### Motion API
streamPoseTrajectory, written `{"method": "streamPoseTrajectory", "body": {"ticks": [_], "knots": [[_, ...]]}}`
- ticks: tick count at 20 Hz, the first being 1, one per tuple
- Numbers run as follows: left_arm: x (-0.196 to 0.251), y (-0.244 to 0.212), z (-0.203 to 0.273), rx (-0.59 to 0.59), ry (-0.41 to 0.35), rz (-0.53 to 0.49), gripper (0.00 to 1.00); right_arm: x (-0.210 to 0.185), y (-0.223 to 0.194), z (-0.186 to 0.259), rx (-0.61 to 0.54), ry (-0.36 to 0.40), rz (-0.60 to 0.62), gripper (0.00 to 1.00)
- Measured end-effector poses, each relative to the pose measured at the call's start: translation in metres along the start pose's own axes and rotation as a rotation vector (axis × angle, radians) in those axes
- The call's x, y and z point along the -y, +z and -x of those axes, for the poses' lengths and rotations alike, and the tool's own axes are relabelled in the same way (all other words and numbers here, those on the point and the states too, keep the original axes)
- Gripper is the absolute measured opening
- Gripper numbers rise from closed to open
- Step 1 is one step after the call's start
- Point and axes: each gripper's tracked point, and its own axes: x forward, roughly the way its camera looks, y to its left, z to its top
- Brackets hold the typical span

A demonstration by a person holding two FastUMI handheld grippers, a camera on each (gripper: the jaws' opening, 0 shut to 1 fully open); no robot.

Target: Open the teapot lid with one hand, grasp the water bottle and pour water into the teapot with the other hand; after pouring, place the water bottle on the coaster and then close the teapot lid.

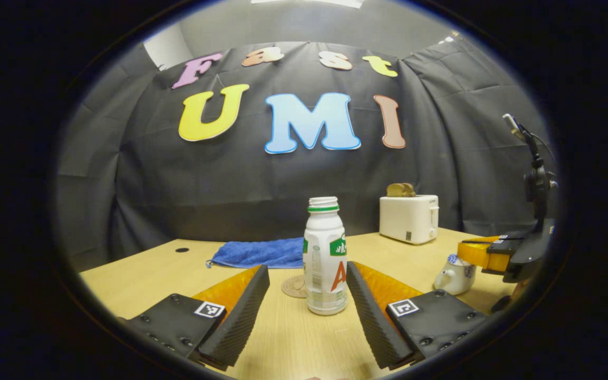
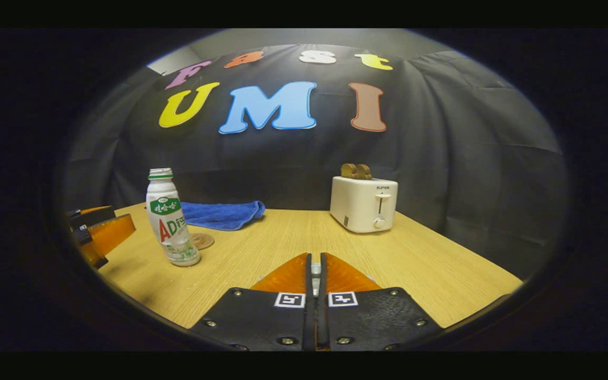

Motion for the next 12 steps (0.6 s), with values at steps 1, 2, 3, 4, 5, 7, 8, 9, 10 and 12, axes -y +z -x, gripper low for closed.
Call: {"method": "streamPoseTrajectory", "body": {"ticks": [1, 2, 3, 4, 5, 7, 8, 9, 10, 12], "knots": [[0.0, 0.0, 0.0, 0.003, -0.001, -0.004, 1.0, -0.001, 0.0, 0.001, 0.002, 0.005, -0.017, 0.02], [0.0, 0.001, -0.001, 0.005, -0.002, -0.013, 1.0, -0.001, 0.004, 0.003, 0.017, 0.007, -0.02, 0.02], [0.0, 0.001, -0.001, 0.016, -0.002, -0.015, 1.0, -0.001, 0.011, 0.006, 0.047, 0.006, -0.022, 0.02], [0.001, 0.004, -0.002, 0.026, -0.009, -0.008, 1.0, 0.0, 0.019, 0.009, 0.074, -0.004, -0.011, 0.0], [0.005, 0.006, -0.003, 0.036, -0.024, 0.001, 1.0, -0.001, 0.025, 0.014, 0.104, -0.005, 0.0, 0.01], [0.014, 0.008, -0.009, 0.046, -0.061, 0.017, 1.0, -0.008, 0.03, 0.021, 0.127, 0.011, 0.021, 0.18], [0.018, 0.007, -0.012, 0.042, -0.083, 0.018, 1.0, -0.011, 0.029, 0.023, 0.129, 0.019, 0.033, 0.01], [0.022, 0.006, -0.017, 0.037, -0.105, 0.013, 1.0, -0.014, 0.029, 0.024, 0.132, 0.024, 0.044, 0.01], [0.023, 0.005, -0.023, 0.034, -0.114, 0.006, 1.0, -0.016, 0.028, 0.025, 0.132, 0.029, 0.053, 0.02], [0.021, 0.003, -0.036, 0.03, -0.111, -0.016, 0.99, -0.019, 0.028, 0.026, 0.131, 0.037, 0.052, 0.01]]}}
